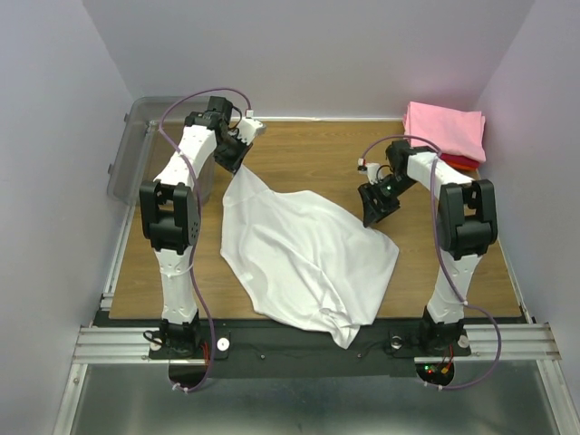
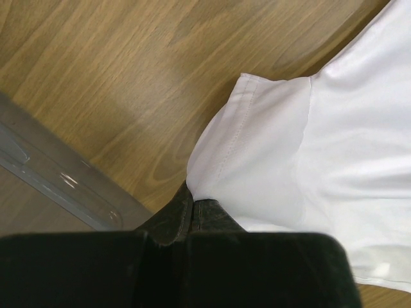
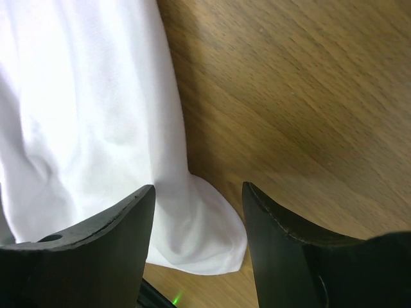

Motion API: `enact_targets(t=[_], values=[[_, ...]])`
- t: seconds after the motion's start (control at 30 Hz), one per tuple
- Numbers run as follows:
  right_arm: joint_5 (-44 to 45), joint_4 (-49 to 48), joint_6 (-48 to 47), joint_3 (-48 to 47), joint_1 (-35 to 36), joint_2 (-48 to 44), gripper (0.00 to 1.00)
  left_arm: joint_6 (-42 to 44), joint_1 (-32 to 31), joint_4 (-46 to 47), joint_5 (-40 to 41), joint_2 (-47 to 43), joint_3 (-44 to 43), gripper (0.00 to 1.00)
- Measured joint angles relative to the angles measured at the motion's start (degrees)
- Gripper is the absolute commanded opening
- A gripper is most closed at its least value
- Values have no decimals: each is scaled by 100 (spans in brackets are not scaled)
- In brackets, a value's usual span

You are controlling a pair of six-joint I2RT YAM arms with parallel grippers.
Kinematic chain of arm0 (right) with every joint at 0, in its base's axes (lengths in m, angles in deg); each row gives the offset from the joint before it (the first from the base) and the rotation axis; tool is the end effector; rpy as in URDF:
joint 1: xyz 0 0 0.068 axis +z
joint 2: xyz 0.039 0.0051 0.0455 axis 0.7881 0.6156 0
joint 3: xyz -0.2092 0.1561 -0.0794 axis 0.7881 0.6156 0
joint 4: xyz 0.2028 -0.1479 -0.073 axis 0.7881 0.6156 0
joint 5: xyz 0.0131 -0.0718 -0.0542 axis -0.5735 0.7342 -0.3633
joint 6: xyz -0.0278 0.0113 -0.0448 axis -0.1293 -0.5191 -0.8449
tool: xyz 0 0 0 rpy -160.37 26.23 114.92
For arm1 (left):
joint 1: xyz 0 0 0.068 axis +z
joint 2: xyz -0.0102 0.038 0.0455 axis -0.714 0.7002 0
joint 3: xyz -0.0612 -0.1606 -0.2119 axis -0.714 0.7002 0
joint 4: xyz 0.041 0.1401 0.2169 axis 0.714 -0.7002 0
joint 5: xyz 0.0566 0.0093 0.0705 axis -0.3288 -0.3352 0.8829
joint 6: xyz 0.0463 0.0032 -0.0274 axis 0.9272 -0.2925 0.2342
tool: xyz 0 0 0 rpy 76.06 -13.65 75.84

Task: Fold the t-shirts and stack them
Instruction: Flatten the tshirt out

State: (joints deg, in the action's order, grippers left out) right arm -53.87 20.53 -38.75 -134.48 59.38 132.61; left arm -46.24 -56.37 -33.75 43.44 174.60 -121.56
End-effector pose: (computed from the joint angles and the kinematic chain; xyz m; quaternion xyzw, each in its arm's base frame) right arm 0.3752 0.0660 0.1825 -0.2820 0.9260 0.2431 0.0621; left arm 0.4535 -0.0969 0.2744 0.3921 0.8694 -0.0855 0.2881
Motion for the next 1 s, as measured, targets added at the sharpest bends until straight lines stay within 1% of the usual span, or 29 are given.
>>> enact_targets(t=[0.23,0.27,0.3,0.33,0.4,0.43,0.63,0.7,0.77,0.83,0.87,0.9,0.93,0.97,1.0], values=[[-623,13,81,-2,-39,157,57,-13,0,79,2,0,114,2],[-695,24,79,-2,-52,188,46,-13,0,90,4,0,118,2],[-737,35,79,-2,-55,208,38,-15,0,98,4,0,127,2],[-776,52,90,-2,-55,236,24,-15,0,96,7,0,129,2],[-815,74,72,-2,-55,273,10,-17,0,98,15,0,131,2],[-824,94,70,-4,-55,295,1,-20,0,101,15,0,131,2],[-1025,168,4,-33,-44,260,1,-57,0,96,15,0,131,2],[-1075,223,-9,-37,11,87,1,-59,0,94,13,0,131,2],[-1064,262,-11,-33,181,-234,1,-59,0,94,13,0,131,2],[-1008,92,22,170,643,-811,1,-61,0,98,15,0,133,2],[-962,42,83,306,907,-1047,7,-63,0,98,15,0,140,2],[-905,-81,155,503,1270,-1300,20,-63,0,101,15,0,146,2],[-811,-229,249,782,1805,-1526,40,-63,0,105,15,0,166,2],[-704,-411,328,1110,2413,-1690,46,-66,0,103,15,0,168,2],[-654,-483,341,1283,2745,-1718,50,-66,0,116,17,0,199,2]])
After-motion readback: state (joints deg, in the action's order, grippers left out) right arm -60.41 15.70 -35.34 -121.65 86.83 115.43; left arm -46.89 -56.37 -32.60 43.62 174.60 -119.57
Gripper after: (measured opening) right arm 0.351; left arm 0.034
